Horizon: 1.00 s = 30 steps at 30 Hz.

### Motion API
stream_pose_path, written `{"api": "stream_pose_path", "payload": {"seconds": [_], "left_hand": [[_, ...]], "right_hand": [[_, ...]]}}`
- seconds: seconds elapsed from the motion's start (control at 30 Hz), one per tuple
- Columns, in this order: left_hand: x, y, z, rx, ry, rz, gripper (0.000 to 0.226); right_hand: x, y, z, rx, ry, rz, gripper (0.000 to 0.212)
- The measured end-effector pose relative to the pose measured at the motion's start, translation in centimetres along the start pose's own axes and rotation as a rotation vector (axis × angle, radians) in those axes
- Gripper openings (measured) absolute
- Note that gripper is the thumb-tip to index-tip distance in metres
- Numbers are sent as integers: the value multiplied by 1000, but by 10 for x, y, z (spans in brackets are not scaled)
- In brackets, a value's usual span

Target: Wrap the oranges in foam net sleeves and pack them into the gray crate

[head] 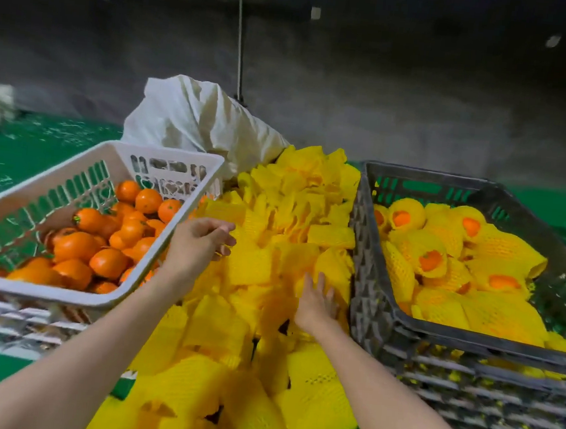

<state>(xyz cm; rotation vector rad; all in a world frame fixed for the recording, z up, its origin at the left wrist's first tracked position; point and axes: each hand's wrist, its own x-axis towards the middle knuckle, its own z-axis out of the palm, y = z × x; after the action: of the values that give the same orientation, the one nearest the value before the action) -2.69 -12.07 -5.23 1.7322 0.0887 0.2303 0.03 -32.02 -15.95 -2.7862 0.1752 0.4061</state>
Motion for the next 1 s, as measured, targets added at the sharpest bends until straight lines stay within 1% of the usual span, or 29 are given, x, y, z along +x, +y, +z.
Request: {"api": "stream_pose_path", "payload": {"seconds": [0.1,0.17,0.23,0.27,0.37,0.4,0.43,0.47,0.5,0.53,0.6,0.67,0.73,0.8,0.83,0.9,0.93,1.0], "left_hand": [[-4,-11,-18,48,6,3,19],[-8,-15,-23,77,-8,-5,19],[-13,-15,-24,113,-82,-26,13],[-15,-13,-23,135,-148,-38,9],[-18,-3,-19,122,-363,-97,38],[-17,2,-17,107,-416,-117,42],[-17,6,-17,75,-452,-127,37],[-16,9,-17,44,-452,-121,24],[-15,12,-18,26,-413,-85,11],[-14,13,-20,50,-337,-22,14],[-12,12,-28,211,-148,102,16],[-14,12,-39,326,-8,224,22],[-16,12,-53,355,54,339,24],[-18,13,-71,392,97,433,24],[-17,15,-81,421,107,453,24],[-7,19,-105,404,92,416,25],[1,20,-120,314,62,353,24],[22,24,-150,51,20,182,18]], "right_hand": [[12,7,4,-81,152,33,51],[9,3,-3,-110,225,-5,38],[-2,-8,-21,-85,305,-87,29],[-9,-17,-33,-36,355,-149,26],[-42,-48,-74,236,456,-369,21],[-54,-57,-87,340,470,-445,20],[-65,-65,-97,415,466,-512,20],[-75,-72,-103,455,452,-552,19],[-81,-77,-106,465,440,-564,20],[-84,-82,-105,457,448,-558,20],[-87,-94,-99,420,521,-547,22],[-89,-110,-88,354,609,-614,25],[-85,-130,-79,347,638,-701,22],[-81,-153,-73,440,596,-722,17],[-78,-165,-69,498,561,-739,14],[-72,-190,-60,611,516,-792,4],[-69,-203,-54,671,506,-792,4],[-62,-226,-39,785,472,-729,6]]}}
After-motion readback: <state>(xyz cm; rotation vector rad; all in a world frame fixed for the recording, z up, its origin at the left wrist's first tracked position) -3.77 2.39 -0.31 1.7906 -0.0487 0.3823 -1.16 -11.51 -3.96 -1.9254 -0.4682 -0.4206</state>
